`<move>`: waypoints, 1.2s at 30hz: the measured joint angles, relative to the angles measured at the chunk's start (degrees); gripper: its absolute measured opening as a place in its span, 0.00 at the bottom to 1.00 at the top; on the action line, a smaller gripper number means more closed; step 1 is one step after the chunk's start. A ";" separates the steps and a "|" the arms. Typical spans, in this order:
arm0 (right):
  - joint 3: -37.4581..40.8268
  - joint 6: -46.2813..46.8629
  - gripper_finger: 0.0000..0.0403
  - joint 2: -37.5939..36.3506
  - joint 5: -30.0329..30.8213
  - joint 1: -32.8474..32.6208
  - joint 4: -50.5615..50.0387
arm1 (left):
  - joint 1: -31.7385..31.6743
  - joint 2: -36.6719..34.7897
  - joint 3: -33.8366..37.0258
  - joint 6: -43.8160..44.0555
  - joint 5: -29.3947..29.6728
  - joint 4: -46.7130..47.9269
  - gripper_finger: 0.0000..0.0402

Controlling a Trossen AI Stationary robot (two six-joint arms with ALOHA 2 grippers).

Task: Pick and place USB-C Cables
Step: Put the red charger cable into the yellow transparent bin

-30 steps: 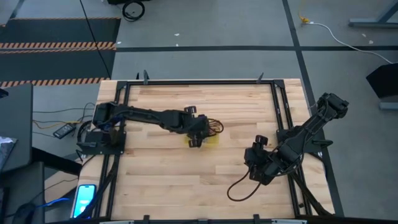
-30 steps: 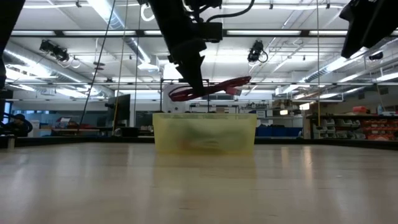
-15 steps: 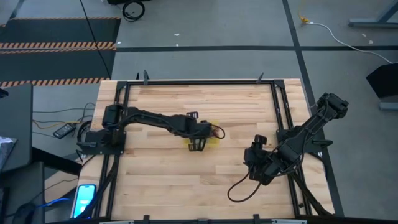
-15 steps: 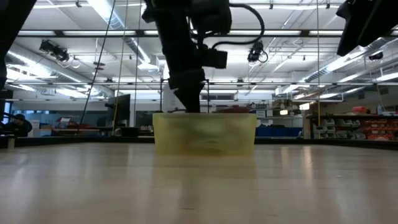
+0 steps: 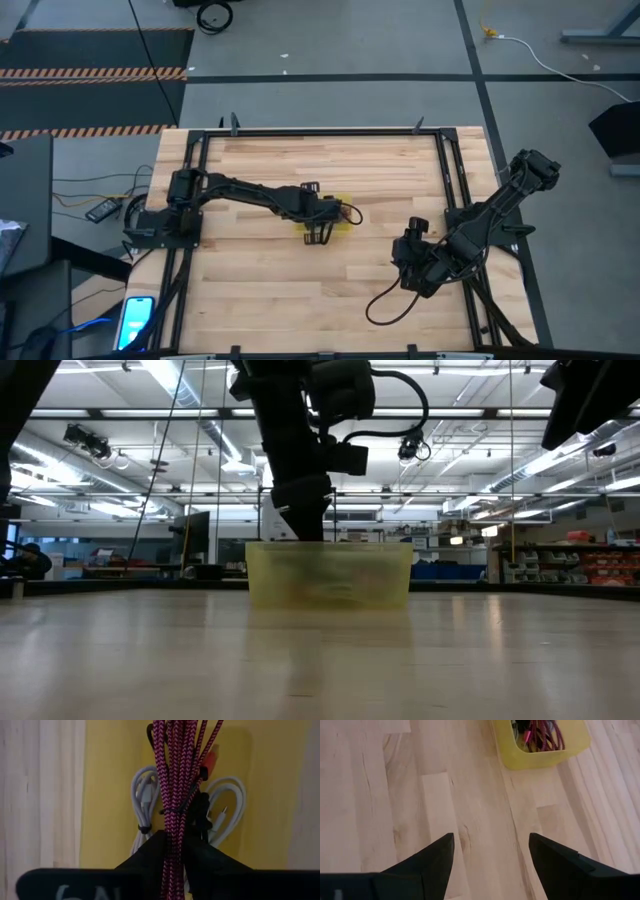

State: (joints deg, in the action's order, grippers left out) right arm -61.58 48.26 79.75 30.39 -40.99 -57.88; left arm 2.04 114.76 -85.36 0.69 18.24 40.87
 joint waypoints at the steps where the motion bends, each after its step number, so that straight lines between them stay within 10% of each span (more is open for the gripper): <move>1: 0.00 -0.01 0.65 0.00 -0.02 0.00 -0.01 | 0.00 0.00 0.00 0.02 -0.08 0.01 0.20; 25: 0.00 0.48 0.65 0.00 -1.06 0.00 -0.03 | 0.74 -0.02 -6.17 -2.92 0.12 2.86 0.28; 36: 0.00 2.17 0.65 0.00 -1.79 0.00 -0.01 | -0.96 -0.11 -11.39 -2.67 4.64 18.50 0.28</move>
State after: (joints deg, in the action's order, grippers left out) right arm -61.58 50.43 79.75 28.60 -40.99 -57.89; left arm 1.08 114.65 -96.75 -1.98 22.89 59.37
